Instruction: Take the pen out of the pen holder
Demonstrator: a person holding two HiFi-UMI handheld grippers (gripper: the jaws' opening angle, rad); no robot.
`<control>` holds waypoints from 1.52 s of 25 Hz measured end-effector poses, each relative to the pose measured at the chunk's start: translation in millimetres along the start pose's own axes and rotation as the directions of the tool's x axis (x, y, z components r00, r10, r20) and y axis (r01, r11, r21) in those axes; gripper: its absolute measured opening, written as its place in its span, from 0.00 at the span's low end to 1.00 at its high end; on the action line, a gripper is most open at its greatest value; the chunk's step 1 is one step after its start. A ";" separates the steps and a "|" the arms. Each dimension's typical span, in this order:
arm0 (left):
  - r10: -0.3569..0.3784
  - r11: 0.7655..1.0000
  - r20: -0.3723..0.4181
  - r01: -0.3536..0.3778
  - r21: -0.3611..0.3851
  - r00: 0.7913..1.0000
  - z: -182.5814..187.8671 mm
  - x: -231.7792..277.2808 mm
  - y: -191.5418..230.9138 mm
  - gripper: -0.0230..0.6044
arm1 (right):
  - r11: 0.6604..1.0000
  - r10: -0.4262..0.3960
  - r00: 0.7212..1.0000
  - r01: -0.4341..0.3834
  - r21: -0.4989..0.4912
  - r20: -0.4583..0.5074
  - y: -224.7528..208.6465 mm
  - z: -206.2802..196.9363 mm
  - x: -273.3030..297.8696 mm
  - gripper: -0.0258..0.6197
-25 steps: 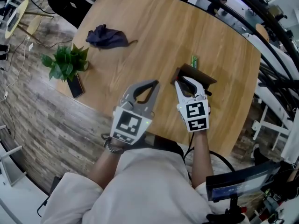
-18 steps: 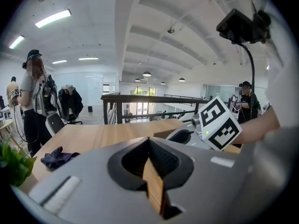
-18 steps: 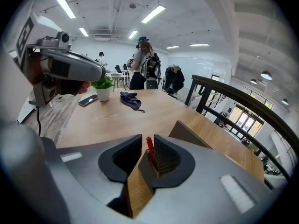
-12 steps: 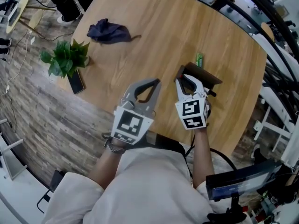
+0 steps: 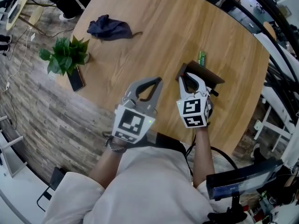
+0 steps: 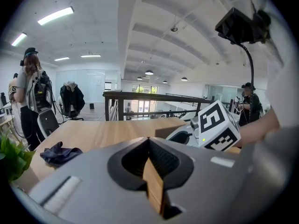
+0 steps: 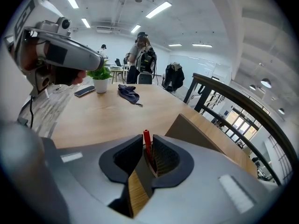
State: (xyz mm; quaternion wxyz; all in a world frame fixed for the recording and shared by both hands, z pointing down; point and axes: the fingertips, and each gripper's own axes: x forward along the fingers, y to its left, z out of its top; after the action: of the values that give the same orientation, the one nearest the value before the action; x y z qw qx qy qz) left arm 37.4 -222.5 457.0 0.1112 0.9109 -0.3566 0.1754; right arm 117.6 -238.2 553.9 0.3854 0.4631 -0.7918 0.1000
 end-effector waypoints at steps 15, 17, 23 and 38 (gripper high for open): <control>0.007 1.000 -0.015 -0.007 -0.010 1.000 -6.9 0.5 3.5 0.04 | 0.999 -0.038 0.999 0.037 -0.017 -0.010 -0.6 -2.5 5.1 0.11; 0.007 1.000 -0.015 -0.007 -0.008 1.000 -6.5 1.2 3.1 0.04 | 0.999 -0.042 0.999 0.042 -0.018 -0.009 -1.9 -3.2 4.4 0.11; 0.002 1.000 -0.005 -0.002 -0.009 1.000 -1.9 0.4 2.2 0.04 | 0.998 -0.051 0.999 0.051 -0.026 -0.005 -5.1 -3.8 1.4 0.10; -0.012 1.000 0.027 0.012 0.015 1.000 10.6 -5.5 2.3 0.04 | 0.997 -0.073 0.997 0.073 0.003 0.022 -10.9 3.6 -15.7 0.10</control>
State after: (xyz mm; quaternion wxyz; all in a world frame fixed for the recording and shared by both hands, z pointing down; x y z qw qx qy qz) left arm 34.5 -224.3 445.3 0.1007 0.9161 -0.3512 0.1650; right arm 128.9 -235.8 538.2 0.3798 0.4932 -0.7783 0.0816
